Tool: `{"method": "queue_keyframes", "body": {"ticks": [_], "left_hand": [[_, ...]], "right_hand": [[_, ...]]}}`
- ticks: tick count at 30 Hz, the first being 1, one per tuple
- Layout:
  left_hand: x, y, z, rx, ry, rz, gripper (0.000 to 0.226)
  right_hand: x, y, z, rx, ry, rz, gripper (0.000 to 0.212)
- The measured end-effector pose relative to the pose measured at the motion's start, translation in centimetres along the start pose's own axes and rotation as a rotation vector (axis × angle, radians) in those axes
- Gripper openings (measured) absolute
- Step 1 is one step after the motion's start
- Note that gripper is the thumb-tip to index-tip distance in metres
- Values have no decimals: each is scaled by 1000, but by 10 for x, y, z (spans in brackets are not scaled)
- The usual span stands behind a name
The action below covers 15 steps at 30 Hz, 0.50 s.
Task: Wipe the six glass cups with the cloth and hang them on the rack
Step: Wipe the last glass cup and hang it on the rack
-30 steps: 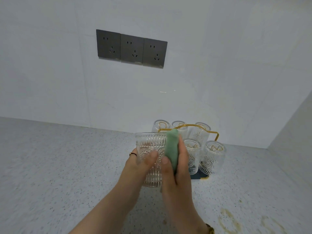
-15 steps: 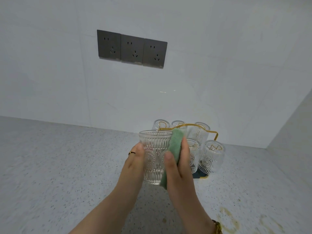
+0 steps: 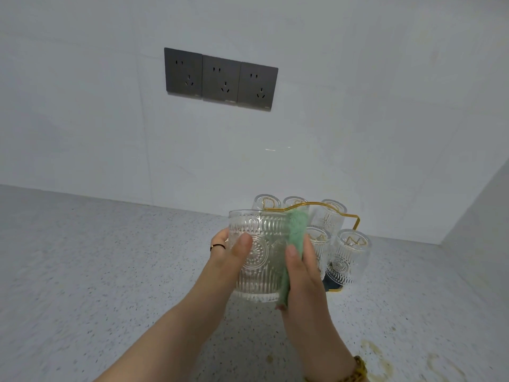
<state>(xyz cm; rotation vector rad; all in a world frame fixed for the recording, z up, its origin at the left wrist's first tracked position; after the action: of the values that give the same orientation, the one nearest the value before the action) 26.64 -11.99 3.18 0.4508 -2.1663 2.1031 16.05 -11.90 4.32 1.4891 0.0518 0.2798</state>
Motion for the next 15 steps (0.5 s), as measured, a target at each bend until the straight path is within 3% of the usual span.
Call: {"method": "queue_keyframes", "body": {"ticks": [4,5,9,11,15], "left_hand": [[-12,1,-2,42,-105,52,59],[-11,4,-3,32,-95,62,55],[0,7,-5,43,9,64,82],[3,5,-4,61,64,-3,80],[12,-4,-9,78,204,-77,63]], "right_hand": [[4,12,-3,-120,-13,-206,38],[7,17,-4,-182,-11,-270,41],[21,26,-9,-441,-22,-526,55],[22,24,-10,-460,-23,-523,55],[11,9,-3,-176,65,-147,63]]}}
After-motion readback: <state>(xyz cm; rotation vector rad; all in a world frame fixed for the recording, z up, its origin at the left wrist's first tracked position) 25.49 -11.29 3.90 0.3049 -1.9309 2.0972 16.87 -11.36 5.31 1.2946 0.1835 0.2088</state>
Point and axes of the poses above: each hand's wrist, its own z-axis towards the middle knuckle, its own x-axis out of the palm, y = z × x, the point moved 9 cm from there along z, towards the middle knuckle, and after that the axes turned 2 degrees about -z, right-handed, at the moved point
